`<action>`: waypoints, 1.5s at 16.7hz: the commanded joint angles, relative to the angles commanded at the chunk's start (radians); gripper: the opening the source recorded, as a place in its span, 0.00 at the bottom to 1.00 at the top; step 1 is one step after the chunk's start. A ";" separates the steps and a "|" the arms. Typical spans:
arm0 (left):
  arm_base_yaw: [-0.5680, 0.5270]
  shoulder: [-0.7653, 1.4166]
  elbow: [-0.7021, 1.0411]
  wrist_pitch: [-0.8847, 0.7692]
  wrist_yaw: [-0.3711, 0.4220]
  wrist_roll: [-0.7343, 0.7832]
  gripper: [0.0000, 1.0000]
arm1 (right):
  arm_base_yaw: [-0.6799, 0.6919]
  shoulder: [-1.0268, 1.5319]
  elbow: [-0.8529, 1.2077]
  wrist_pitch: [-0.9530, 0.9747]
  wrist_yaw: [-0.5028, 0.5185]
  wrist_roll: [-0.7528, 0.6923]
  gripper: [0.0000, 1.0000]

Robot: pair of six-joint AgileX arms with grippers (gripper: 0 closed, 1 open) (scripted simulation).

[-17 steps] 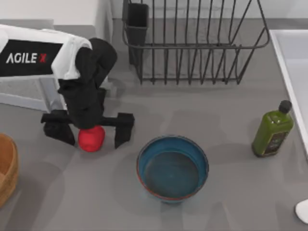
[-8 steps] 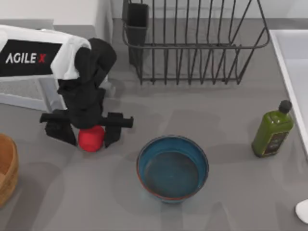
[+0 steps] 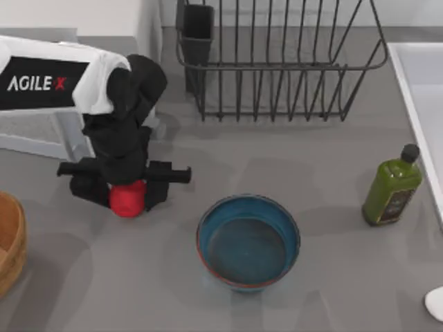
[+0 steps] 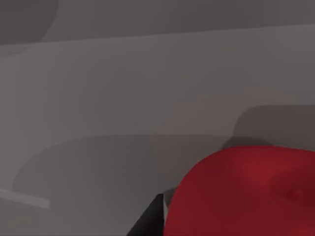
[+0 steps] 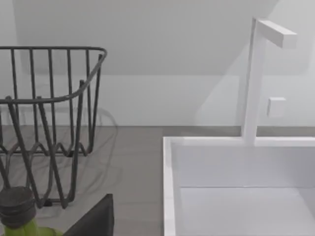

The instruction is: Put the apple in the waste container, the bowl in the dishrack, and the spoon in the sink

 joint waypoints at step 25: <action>-0.007 -0.136 0.246 -0.377 -0.014 0.005 0.00 | 0.000 0.000 0.000 0.000 0.000 0.000 1.00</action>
